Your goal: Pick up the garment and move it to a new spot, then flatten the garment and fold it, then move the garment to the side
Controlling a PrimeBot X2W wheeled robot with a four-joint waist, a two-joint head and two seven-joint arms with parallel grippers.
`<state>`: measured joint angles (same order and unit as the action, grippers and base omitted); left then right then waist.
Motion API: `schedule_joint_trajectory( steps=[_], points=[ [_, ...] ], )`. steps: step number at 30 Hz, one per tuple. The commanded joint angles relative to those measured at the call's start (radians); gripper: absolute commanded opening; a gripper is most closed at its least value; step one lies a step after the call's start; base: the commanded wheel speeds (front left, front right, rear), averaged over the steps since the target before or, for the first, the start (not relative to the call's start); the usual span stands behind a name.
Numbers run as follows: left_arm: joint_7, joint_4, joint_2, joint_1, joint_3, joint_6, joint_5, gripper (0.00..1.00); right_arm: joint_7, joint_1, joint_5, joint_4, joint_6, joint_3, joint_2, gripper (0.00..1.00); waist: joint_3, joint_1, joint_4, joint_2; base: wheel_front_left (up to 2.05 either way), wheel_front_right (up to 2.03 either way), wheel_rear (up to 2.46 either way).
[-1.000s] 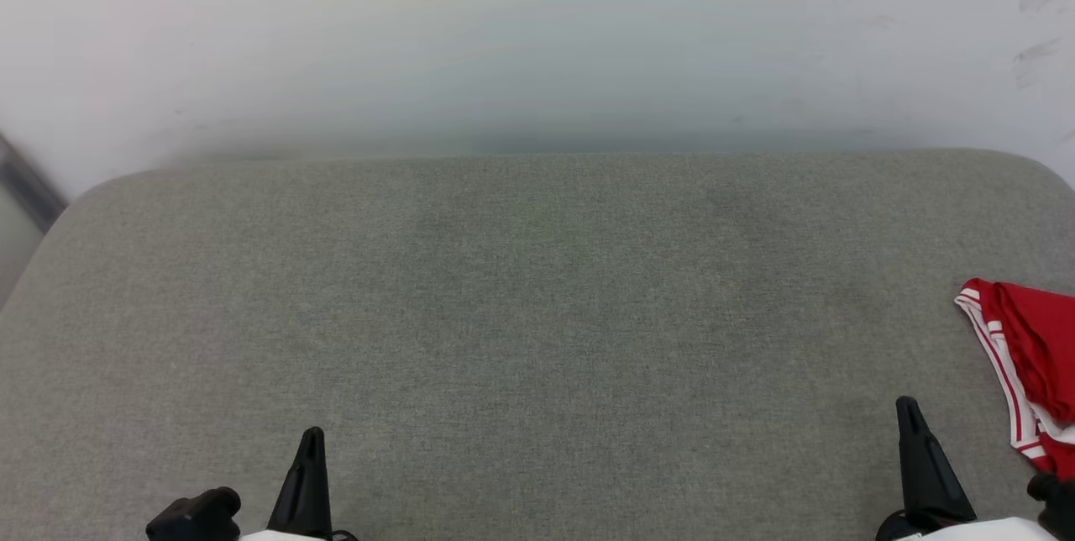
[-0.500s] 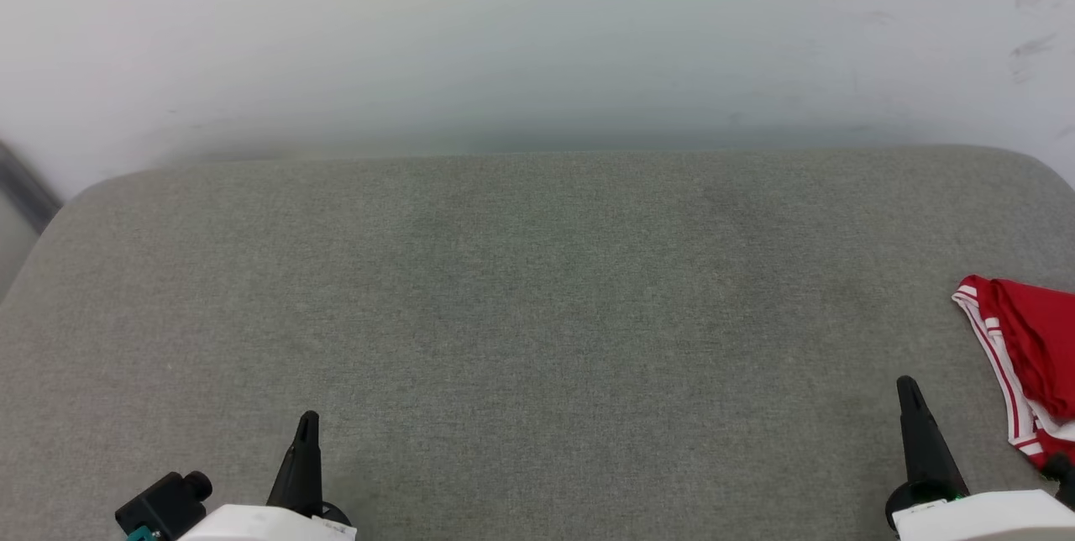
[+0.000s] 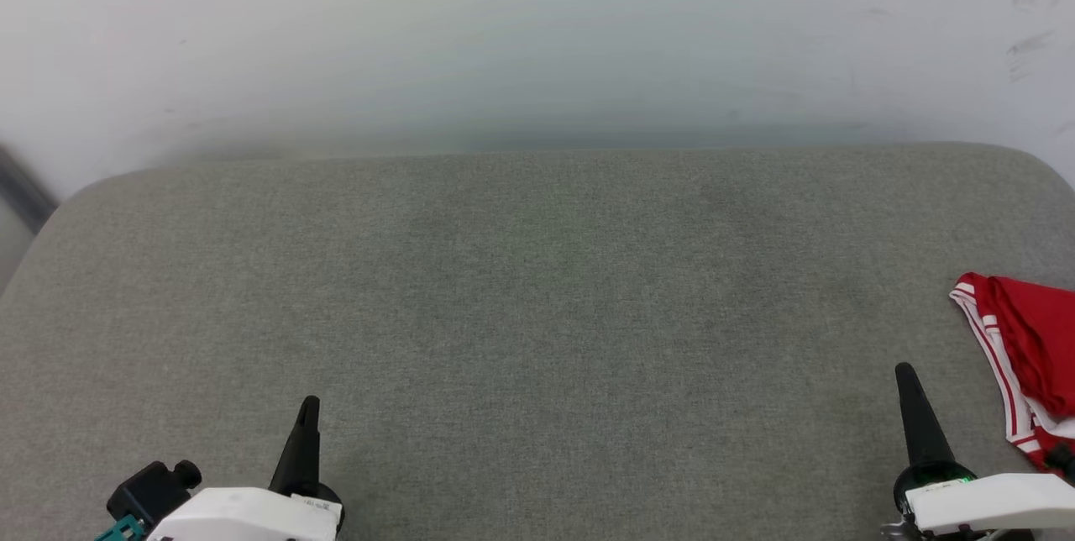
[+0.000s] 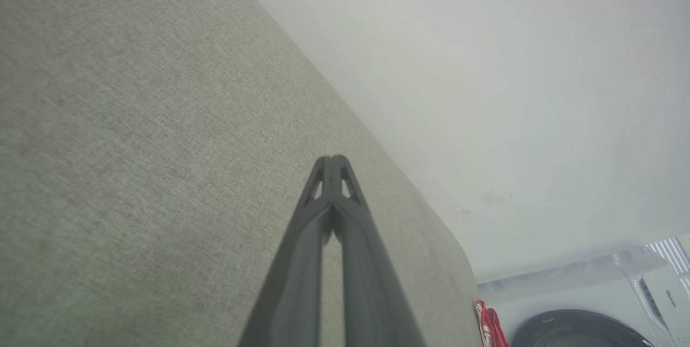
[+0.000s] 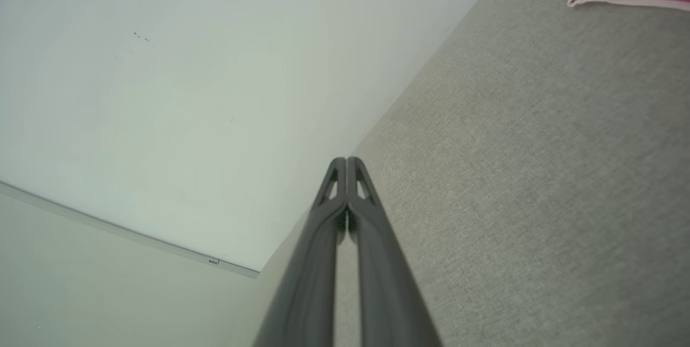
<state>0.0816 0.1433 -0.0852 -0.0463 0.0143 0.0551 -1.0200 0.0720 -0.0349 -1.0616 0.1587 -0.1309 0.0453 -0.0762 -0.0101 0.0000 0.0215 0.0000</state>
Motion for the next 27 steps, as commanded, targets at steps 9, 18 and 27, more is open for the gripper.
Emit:
schedule_joint_trajectory(
  steps=[9,18,27],
  points=[
    [-0.026,0.009,-0.007,0.048,-0.016,0.019,-0.113,0.0,-0.025,0.046,-0.105,0.007,0.0,0.005,-0.008,0.0,0.002,0.0,-0.003,0.0,0.0,0.0,0.0],
    [-0.052,0.028,-0.007,0.069,-0.029,0.031,-0.22,0.0,-0.052,0.068,-0.203,0.022,0.0,0.01,-0.008,0.0,0.004,0.0,-0.006,0.0,0.0,0.0,0.0],
    [-0.075,0.043,-0.006,0.088,-0.041,0.041,-0.308,0.0,-0.074,0.085,-0.284,0.036,0.0,0.015,-0.007,0.0,0.005,0.0,-0.009,0.0,0.0,0.0,0.0]
  ],
)
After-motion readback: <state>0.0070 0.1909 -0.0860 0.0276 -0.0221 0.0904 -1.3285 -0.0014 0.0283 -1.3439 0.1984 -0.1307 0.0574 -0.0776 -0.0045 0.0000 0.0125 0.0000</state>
